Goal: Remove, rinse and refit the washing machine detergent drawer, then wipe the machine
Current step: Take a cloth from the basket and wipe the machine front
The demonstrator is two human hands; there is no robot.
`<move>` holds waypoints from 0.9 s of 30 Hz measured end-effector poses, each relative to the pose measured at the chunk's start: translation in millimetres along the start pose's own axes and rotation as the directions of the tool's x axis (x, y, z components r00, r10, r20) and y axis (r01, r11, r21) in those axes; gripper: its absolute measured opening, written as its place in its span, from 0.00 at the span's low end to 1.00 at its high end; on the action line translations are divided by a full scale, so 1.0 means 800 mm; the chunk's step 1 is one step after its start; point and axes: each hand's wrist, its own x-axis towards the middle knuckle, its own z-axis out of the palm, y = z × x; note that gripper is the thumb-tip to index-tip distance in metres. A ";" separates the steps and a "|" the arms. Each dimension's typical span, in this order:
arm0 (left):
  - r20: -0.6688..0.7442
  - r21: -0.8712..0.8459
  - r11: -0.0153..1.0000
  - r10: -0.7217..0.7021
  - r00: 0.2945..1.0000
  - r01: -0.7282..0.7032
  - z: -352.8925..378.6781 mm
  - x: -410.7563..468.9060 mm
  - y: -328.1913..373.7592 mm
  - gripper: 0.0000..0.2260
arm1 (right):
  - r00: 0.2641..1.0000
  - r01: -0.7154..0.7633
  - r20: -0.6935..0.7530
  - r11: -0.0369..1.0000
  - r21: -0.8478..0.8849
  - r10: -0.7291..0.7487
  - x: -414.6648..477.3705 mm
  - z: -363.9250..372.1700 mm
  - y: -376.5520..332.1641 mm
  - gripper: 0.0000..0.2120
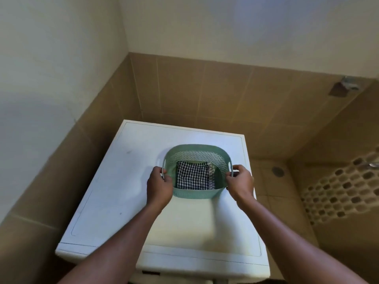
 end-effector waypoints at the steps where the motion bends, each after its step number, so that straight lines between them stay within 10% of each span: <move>1: -0.004 0.042 0.999 0.022 1.000 -0.022 0.001 0.002 0.000 0.03 | 1.000 -0.013 0.003 1.000 0.008 0.013 0.001 -0.001 0.002 0.10; 8: -0.029 0.285 0.947 0.165 0.986 -0.150 0.004 0.003 0.015 0.15 | 0.998 -0.068 0.000 0.996 -0.066 0.068 0.004 -0.009 0.000 0.25; 14: 0.034 0.486 0.692 0.595 0.803 -0.534 0.024 0.006 0.054 0.13 | 0.890 0.435 0.046 0.816 -0.381 -0.453 -0.010 0.006 -0.043 0.15; 20: 0.367 0.621 0.762 -0.076 0.927 -0.184 0.069 0.039 0.077 0.13 | 0.920 0.233 0.393 0.803 -0.548 0.002 0.025 0.077 -0.060 0.08; 23: 0.269 0.649 0.760 -0.196 0.943 -0.027 0.083 0.057 0.062 0.23 | 0.924 0.169 0.373 0.786 -0.595 0.084 0.038 0.106 -0.039 0.23; 27: 0.245 0.513 0.855 -0.236 0.940 0.081 0.086 0.068 0.064 0.13 | 0.918 0.213 0.384 0.697 -0.685 0.096 0.040 0.114 -0.027 0.29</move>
